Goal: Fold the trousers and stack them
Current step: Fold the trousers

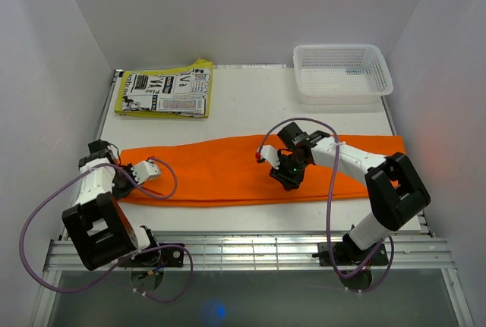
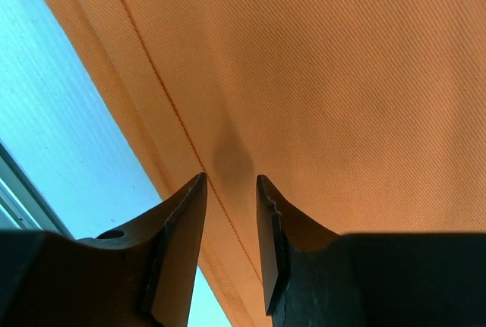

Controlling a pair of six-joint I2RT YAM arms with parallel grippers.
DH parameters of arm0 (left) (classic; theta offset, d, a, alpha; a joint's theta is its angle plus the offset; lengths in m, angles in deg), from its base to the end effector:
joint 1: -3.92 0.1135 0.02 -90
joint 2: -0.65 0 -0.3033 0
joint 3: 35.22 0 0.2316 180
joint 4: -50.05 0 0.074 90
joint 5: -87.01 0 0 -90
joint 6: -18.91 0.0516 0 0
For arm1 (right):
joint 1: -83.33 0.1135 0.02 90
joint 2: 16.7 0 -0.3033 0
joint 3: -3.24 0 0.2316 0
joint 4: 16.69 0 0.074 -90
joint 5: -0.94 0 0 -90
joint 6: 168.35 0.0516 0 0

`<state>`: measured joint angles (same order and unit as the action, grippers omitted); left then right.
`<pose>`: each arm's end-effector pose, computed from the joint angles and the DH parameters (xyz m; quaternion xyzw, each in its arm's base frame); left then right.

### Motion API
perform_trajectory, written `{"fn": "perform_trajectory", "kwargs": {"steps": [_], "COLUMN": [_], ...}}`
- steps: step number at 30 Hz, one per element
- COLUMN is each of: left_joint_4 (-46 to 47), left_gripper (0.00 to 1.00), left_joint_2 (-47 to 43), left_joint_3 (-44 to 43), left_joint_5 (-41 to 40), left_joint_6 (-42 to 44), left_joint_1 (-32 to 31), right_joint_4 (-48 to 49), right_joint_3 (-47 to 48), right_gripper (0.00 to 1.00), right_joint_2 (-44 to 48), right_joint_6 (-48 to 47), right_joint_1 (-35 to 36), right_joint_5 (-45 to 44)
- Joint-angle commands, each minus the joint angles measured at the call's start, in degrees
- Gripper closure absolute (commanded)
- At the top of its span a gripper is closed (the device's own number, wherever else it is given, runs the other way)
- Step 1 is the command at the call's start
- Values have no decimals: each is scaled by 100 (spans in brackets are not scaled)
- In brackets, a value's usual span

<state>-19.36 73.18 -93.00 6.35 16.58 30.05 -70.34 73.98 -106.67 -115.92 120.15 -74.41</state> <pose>0.1524 0.0654 0.2196 0.5128 0.8531 -0.0019 0.0958 0.2123 0.1753 0.2221 -0.6080 0.7698 0.1251 0.1485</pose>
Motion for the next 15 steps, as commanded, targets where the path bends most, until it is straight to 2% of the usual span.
{"fn": "perform_trajectory", "kwargs": {"steps": [1, 4, 5, 10, 15], "left_joint_4": [254, -35, -306, -1073, -1381], "left_gripper": [88, 99, 100, 100, 100], "left_joint_2": [-20, -107, -177, -468, -722], "left_joint_3": [-12, -433, -574, -1382, -1235], "left_joint_5": [-117, 128, 303, 674, 631], "left_joint_6": [153, 83, 57, 56, 162], "left_joint_1": [24, 24, 24, 24, 24], "right_joint_4": [224, 268, 268, 286, 277], "right_joint_3": [17, 61, 70, 96, 158], "right_gripper": [61, 63, 64, 66, 68], "right_joint_2": [-196, -327, -354, -407, -416], "right_joint_6": [187, 319, 328, 399, 434], "right_joint_1": [27, 27, 27, 27, 27], "right_joint_5": [-94, -165, -165, -235, -261]}}
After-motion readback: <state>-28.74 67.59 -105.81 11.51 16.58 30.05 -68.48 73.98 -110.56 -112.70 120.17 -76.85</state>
